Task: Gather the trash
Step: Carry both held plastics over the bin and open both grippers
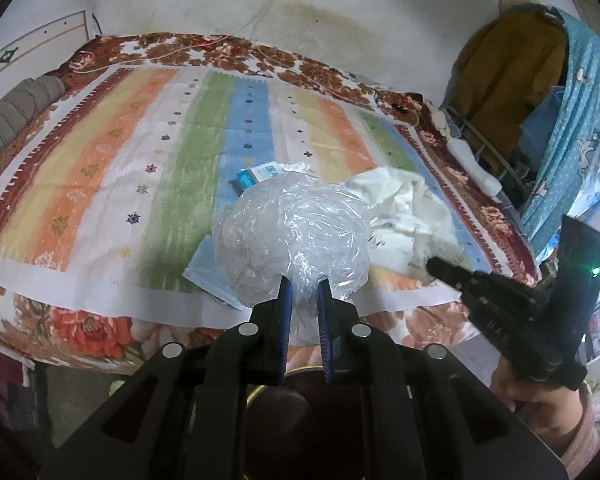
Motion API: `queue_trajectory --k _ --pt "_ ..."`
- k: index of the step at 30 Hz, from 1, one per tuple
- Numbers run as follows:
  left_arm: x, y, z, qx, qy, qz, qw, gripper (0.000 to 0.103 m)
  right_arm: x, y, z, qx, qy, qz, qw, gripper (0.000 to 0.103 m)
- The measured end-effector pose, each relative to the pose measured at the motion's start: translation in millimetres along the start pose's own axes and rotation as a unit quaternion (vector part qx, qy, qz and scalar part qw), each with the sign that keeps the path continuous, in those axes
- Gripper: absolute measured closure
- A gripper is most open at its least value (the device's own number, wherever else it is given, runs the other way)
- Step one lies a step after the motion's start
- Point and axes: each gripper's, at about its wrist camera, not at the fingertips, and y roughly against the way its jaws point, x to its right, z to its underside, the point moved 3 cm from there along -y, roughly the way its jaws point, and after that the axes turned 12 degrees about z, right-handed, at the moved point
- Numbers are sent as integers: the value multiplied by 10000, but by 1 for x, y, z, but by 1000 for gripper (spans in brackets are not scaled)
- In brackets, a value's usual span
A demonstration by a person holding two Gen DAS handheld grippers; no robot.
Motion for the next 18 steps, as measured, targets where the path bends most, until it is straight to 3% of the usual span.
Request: queue_trajectory --k 3,10,18 --pt "7 7 13 48 15 111 9999 91 -1 8 14 -76 -51 -54 9999 103" --pt "21 19 33 159 -254 -48 9995 91 1 25 42 -141 -150 -30 9998 103" --pt "25 16 59 -94 -128 130 9998 91 -7 38 83 -387 -163 -180 9990 103"
